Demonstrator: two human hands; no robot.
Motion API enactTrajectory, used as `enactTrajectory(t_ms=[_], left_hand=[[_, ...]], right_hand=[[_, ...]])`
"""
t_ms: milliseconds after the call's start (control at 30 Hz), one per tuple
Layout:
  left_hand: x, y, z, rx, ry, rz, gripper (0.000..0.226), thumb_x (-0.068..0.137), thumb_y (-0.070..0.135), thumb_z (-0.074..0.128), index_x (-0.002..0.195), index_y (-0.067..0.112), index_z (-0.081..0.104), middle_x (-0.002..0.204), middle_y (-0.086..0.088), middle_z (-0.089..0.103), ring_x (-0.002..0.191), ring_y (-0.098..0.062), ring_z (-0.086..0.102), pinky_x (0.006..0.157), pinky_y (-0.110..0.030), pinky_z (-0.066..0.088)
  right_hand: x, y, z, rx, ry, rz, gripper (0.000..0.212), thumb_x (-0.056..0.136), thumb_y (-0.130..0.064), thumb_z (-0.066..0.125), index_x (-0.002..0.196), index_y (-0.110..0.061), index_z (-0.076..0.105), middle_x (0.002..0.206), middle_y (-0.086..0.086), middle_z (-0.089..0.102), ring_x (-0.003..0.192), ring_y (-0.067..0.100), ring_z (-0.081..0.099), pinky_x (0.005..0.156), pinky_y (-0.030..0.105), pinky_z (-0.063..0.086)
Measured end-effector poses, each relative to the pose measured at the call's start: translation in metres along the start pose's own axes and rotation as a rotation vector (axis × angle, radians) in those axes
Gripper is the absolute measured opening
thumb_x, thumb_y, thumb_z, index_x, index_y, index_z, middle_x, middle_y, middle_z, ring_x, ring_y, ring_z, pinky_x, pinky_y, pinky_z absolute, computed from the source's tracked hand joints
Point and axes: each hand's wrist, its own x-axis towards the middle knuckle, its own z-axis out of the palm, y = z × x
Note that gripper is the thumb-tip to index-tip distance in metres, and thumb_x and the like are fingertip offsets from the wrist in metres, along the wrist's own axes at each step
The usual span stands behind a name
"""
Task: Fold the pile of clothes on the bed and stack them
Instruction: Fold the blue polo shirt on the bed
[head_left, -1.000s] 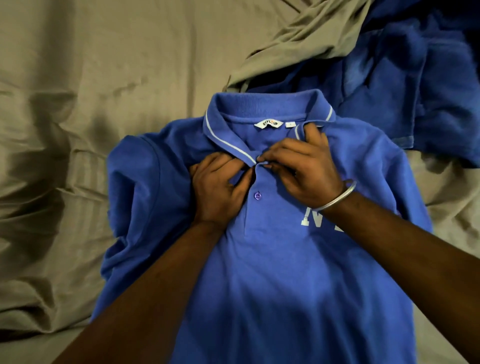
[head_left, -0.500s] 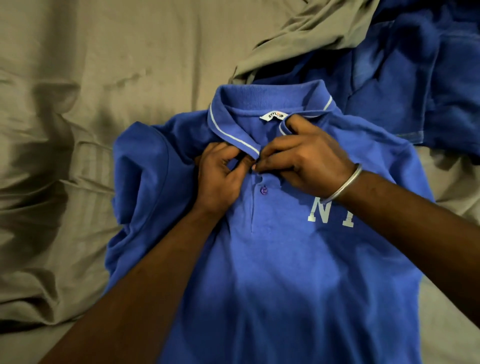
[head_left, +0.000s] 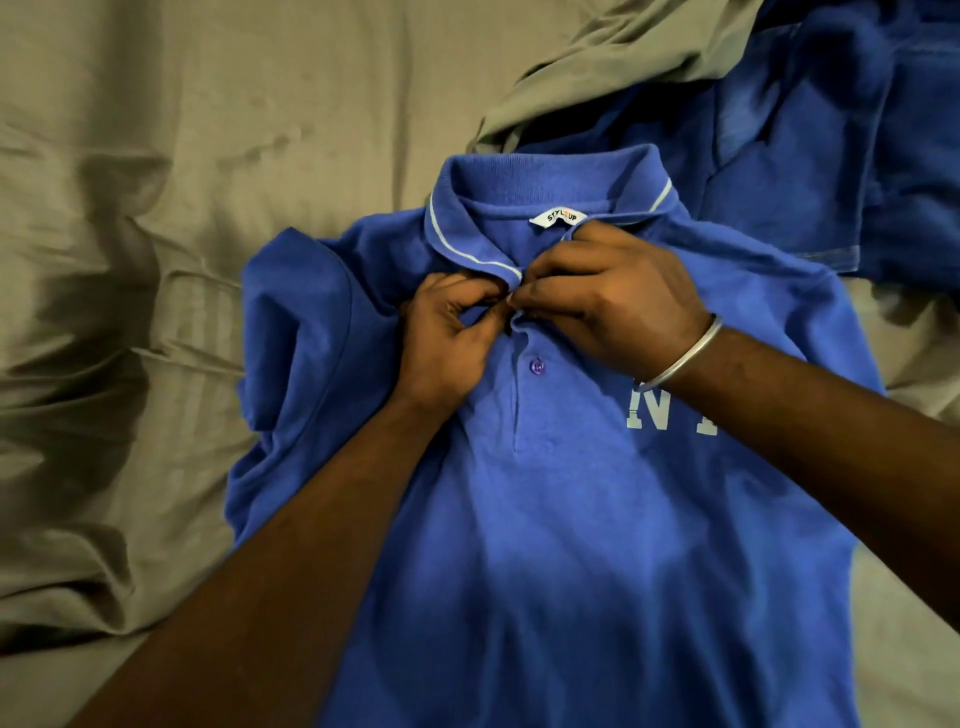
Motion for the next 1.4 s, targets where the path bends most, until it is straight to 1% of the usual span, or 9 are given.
enactTrajectory(t_ms=[200, 333, 433, 567, 700, 867, 1167, 1300, 1400], left_hand=[[0.0, 0.003, 0.0, -0.01, -0.01, -0.032, 0.017, 0.085, 0.02, 0.068, 0.074, 0.008, 0.071, 0.071, 0.016, 0.058, 0.073, -0.011, 0.054, 0.075, -0.018, 0.041], [-0.002, 0.008, -0.005, -0.102, -0.071, -0.018, 0.036, 0.086, 0.033, 0.064, 0.07, 0.001, 0.065, 0.067, -0.004, 0.061, 0.069, -0.019, 0.054, 0.072, -0.022, 0.041], [-0.003, 0.008, -0.007, -0.087, -0.083, -0.007, 0.036, 0.079, 0.042, 0.073, 0.073, 0.007, 0.066, 0.071, 0.001, 0.063, 0.073, -0.019, 0.057, 0.075, -0.025, 0.043], [-0.002, 0.01, -0.004, -0.048, -0.051, -0.009, 0.034, 0.077, 0.037, 0.076, 0.07, 0.005, 0.067, 0.068, -0.002, 0.065, 0.069, -0.014, 0.057, 0.072, -0.019, 0.042], [-0.002, 0.006, -0.003, -0.059, -0.044, -0.023, 0.023, 0.079, 0.031, 0.078, 0.069, 0.014, 0.066, 0.07, 0.002, 0.065, 0.071, -0.017, 0.06, 0.073, -0.031, 0.048], [-0.001, 0.002, 0.0, -0.055, -0.037, -0.045, 0.027, 0.083, 0.032, 0.073, 0.072, 0.007, 0.071, 0.073, -0.003, 0.068, 0.076, -0.022, 0.062, 0.076, -0.04, 0.049], [-0.001, 0.004, 0.001, 0.034, -0.075, -0.096, 0.041, 0.082, 0.047, 0.061, 0.089, 0.009, 0.075, 0.089, 0.006, 0.064, 0.093, -0.018, 0.056, 0.086, -0.042, 0.047], [0.0, 0.007, 0.0, 0.046, -0.105, -0.102, 0.045, 0.079, 0.043, 0.055, 0.103, 0.011, 0.075, 0.106, 0.003, 0.062, 0.108, -0.03, 0.055, 0.095, -0.052, 0.044], [0.0, 0.012, -0.002, 0.02, -0.129, -0.145, 0.046, 0.08, 0.045, 0.053, 0.1, 0.009, 0.073, 0.097, 0.021, 0.053, 0.106, -0.019, 0.052, 0.097, -0.04, 0.043]], right_hand=[[-0.001, 0.001, 0.002, 0.003, -0.04, -0.008, 0.015, 0.094, -0.021, 0.063, 0.094, -0.015, 0.077, 0.093, 0.002, 0.073, 0.075, 0.031, 0.061, 0.064, 0.036, 0.052], [0.001, 0.001, -0.001, 0.04, -0.039, 0.006, 0.014, 0.092, -0.017, 0.063, 0.099, -0.014, 0.075, 0.087, 0.003, 0.072, 0.072, 0.031, 0.059, 0.061, 0.035, 0.051], [0.002, -0.002, -0.002, 0.034, -0.046, 0.021, 0.013, 0.09, -0.017, 0.064, 0.096, -0.015, 0.075, 0.082, 0.002, 0.071, 0.071, 0.03, 0.06, 0.059, 0.036, 0.051], [0.002, 0.002, -0.005, 0.073, -0.068, 0.007, 0.012, 0.087, -0.015, 0.067, 0.096, -0.012, 0.074, 0.084, 0.004, 0.071, 0.074, 0.03, 0.061, 0.062, 0.035, 0.052], [0.003, 0.006, -0.009, 0.162, -0.1, 0.0, 0.013, 0.083, -0.007, 0.072, 0.095, -0.007, 0.074, 0.084, 0.006, 0.071, 0.074, 0.029, 0.063, 0.07, 0.032, 0.048], [0.0, 0.013, -0.013, 0.284, -0.161, 0.051, 0.018, 0.084, -0.005, 0.073, 0.102, -0.006, 0.073, 0.092, 0.005, 0.072, 0.083, 0.018, 0.06, 0.079, 0.016, 0.042], [-0.021, 0.004, 0.012, 0.21, 0.04, 0.186, 0.023, 0.091, -0.002, 0.062, 0.112, 0.007, 0.066, 0.105, 0.022, 0.059, 0.097, 0.029, 0.058, 0.09, 0.024, 0.045], [-0.027, -0.005, 0.021, 0.214, 0.11, 0.275, 0.027, 0.093, -0.006, 0.063, 0.119, 0.003, 0.065, 0.109, 0.018, 0.058, 0.099, 0.024, 0.058, 0.088, 0.024, 0.048], [-0.028, -0.009, 0.025, 0.215, 0.166, 0.336, 0.028, 0.092, -0.011, 0.066, 0.118, 0.001, 0.066, 0.108, 0.015, 0.059, 0.1, 0.021, 0.058, 0.09, 0.02, 0.046]])
